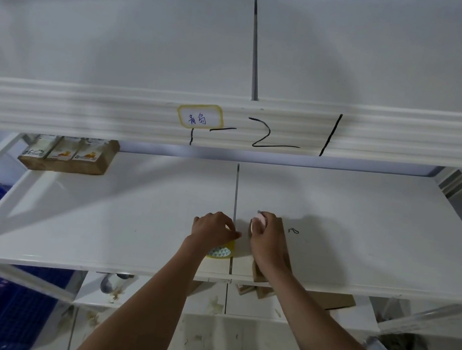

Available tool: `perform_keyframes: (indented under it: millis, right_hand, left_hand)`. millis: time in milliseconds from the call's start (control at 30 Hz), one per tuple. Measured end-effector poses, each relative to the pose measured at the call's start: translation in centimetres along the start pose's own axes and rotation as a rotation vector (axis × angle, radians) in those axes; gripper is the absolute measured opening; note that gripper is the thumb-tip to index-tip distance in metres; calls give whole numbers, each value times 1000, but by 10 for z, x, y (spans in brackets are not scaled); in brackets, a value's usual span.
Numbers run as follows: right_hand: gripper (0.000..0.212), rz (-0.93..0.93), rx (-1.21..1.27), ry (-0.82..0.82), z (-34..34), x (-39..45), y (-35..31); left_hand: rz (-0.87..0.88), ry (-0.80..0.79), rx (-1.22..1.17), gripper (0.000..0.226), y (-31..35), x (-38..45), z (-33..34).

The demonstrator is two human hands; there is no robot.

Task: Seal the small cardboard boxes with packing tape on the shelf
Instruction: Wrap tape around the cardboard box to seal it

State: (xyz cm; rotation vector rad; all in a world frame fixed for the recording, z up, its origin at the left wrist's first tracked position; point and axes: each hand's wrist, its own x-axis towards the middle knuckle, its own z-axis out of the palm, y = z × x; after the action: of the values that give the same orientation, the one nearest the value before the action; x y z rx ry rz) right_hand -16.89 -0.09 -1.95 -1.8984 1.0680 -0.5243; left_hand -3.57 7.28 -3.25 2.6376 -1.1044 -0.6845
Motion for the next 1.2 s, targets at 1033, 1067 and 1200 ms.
perform_keyframes:
  millis: [1033, 1067, 1200]
  right_hand:
    - [5, -278, -29, -193, 14, 1, 44]
    - [4, -279, -29, -194, 14, 1, 45]
    - [4, -279, -26, -200, 10, 0, 46]
  left_hand:
    - [-12, -41, -178, 27, -15, 7, 4]
    - [-8, -42, -175, 26, -14, 7, 4]
    - [1, -45, -167, 25, -13, 9, 4]
